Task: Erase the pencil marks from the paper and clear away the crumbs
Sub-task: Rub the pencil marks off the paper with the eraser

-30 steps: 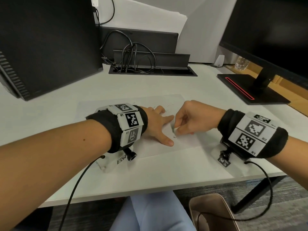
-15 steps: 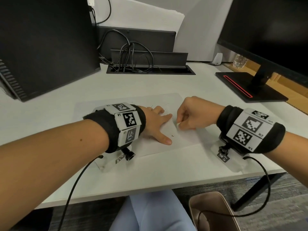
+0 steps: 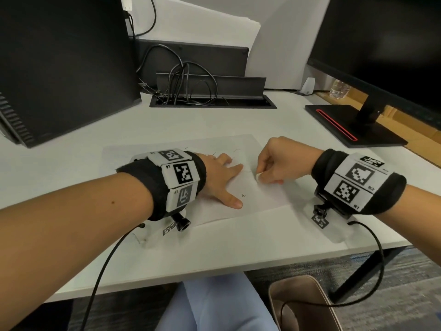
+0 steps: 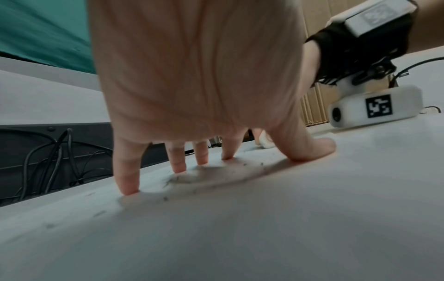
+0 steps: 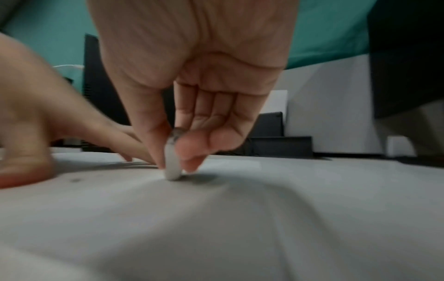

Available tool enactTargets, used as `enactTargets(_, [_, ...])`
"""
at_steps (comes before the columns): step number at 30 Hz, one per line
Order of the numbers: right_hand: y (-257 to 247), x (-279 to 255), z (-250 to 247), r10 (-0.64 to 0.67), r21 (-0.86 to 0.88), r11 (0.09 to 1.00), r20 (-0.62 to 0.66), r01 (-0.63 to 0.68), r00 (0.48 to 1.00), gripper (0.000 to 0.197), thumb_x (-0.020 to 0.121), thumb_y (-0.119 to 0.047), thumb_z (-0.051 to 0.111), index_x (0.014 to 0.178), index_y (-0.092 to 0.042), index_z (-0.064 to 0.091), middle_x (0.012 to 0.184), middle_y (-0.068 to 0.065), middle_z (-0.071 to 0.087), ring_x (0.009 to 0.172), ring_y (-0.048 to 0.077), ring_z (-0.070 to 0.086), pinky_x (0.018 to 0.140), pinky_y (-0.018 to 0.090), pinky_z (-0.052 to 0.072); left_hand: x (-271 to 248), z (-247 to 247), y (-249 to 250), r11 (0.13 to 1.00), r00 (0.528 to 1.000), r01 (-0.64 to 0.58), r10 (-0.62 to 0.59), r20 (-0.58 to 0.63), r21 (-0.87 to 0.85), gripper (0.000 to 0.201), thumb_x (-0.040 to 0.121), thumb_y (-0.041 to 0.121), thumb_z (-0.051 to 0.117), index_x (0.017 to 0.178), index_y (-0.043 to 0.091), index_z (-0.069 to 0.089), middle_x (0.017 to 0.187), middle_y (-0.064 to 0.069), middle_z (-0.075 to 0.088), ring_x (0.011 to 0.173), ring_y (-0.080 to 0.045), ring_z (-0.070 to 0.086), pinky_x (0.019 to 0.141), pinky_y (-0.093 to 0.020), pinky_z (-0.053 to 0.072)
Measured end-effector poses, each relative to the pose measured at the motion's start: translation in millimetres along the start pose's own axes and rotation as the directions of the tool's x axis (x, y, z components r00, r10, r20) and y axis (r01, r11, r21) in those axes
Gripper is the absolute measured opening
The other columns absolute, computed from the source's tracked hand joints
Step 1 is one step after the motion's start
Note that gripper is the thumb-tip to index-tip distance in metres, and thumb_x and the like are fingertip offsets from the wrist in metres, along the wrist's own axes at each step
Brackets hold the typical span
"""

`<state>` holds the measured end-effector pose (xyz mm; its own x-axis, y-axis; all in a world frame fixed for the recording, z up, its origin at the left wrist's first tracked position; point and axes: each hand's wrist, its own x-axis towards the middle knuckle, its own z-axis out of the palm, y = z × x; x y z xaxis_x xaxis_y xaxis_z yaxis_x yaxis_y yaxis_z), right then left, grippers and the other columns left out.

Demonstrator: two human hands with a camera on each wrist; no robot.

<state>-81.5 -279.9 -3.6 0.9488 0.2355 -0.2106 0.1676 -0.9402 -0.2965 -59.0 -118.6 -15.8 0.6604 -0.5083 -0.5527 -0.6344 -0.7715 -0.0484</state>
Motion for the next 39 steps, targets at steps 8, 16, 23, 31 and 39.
enactTargets(8, [6,1,-3,0.034,0.002,0.999,0.012,-0.034,0.999,0.013,0.078,-0.016,0.066,0.071,-0.007,0.072,0.053,0.0,0.063,0.043,0.002,0.05,0.05,0.004,0.038,2,1,0,1.0,1.0,-0.005,0.005,-0.018,0.001,0.096,0.083,0.066,0.046,0.149,0.028,-0.013,0.157,0.001,-0.012,0.145,-0.026,0.004,0.115,-0.047,0.016])
enactTargets(16, [-7,8,-1,-0.023,0.079,0.997,0.049,0.019,0.999,0.009,0.077,-0.02,0.073,0.076,-0.015,0.066,0.069,0.009,0.071,0.05,0.005,0.058,0.067,0.021,0.051,2,3,-12,0.994,0.998,0.009,-0.017,-0.063,-0.112,0.097,0.084,0.063,0.049,0.151,0.014,-0.004,0.157,0.004,-0.005,0.144,-0.019,0.011,0.117,-0.041,0.018])
enactTargets(23, [-14,13,0,-0.089,0.015,0.996,0.062,0.088,0.994,0.01,0.078,-0.023,0.072,0.078,-0.013,0.072,0.072,0.01,0.073,0.047,0.0,0.055,0.063,0.012,0.047,5,2,-10,0.996,0.998,0.03,-0.034,-0.05,-0.081,0.099,0.084,0.064,0.048,0.151,0.013,-0.004,0.158,0.002,-0.005,0.143,-0.02,0.013,0.116,-0.042,0.021])
enactTargets(31, [-15,13,-1,-0.064,0.035,0.997,0.052,0.062,0.997,0.007,0.078,-0.02,0.072,0.078,-0.012,0.072,0.064,0.006,0.069,0.05,0.007,0.057,0.064,0.015,0.046,6,1,-9,0.997,0.997,0.042,-0.046,-0.058,-0.063,0.1,0.084,0.063,0.049,0.151,0.01,-0.002,0.157,0.0,-0.003,0.142,-0.021,0.018,0.114,-0.042,0.025])
enactTargets(39, [-19,13,3,-0.088,0.003,0.996,0.033,0.088,0.996,0.006,0.077,-0.017,0.069,0.076,-0.013,0.072,0.064,0.007,0.07,0.045,-0.001,0.052,0.057,0.008,0.043,6,1,-9,0.998,0.998,0.041,-0.043,-0.055,-0.049,0.099,0.083,0.064,0.049,0.151,0.012,-0.001,0.158,0.001,-0.003,0.141,-0.022,0.022,0.112,-0.043,0.027])
